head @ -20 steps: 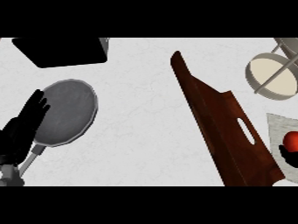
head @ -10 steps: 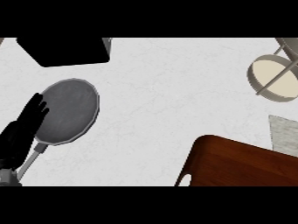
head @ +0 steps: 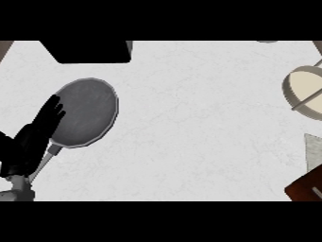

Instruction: Pick the tomato from the tray and place it in the tiered basket

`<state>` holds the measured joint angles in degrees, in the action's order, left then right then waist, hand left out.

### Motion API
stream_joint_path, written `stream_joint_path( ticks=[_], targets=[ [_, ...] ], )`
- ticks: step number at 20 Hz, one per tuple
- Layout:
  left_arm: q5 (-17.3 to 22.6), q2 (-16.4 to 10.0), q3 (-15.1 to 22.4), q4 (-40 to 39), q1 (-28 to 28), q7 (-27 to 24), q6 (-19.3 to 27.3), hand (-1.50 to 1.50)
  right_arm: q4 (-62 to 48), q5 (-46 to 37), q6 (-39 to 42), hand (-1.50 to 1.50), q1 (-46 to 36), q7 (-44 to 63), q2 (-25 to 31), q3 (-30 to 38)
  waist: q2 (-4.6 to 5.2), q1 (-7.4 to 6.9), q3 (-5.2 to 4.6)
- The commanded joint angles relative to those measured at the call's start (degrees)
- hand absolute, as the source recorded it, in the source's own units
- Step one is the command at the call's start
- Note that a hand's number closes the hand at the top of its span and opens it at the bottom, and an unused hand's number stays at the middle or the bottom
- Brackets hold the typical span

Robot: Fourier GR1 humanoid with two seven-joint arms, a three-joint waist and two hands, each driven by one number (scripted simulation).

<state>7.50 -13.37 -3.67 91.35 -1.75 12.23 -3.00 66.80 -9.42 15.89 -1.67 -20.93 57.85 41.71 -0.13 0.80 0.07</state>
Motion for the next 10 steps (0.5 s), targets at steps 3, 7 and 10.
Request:
stream_joint_path(
  ticks=[3, 7, 10],
  targets=[
    [0.1, -0.9, -1.2, -2.1, -3.3, 0.3, -1.7, 0.00, 0.3, 0.2, 2.2, 1.50, -8.4, 5.5, 2.6, -4.2, 0.21, -1.28, -0.09],
    [-2.3, 2.5, 1.8, -1.6, -1.6, -1.1, 0.2, 0.00, 5.9, 0.4, 2.1, 1.50, -15.9, 18.0, 1.4, -10.2, 0.28, -2.07, -0.14],
    [-0.6, 1.0, 0.2, 0.8, -1.5, 1.9, -1.1, 0.00, 3.4, -3.5, -3.6, 1.50, -19.2, 17.4, -3.8, -15.1, 0.32, -2.18, -0.08]
  ],
)
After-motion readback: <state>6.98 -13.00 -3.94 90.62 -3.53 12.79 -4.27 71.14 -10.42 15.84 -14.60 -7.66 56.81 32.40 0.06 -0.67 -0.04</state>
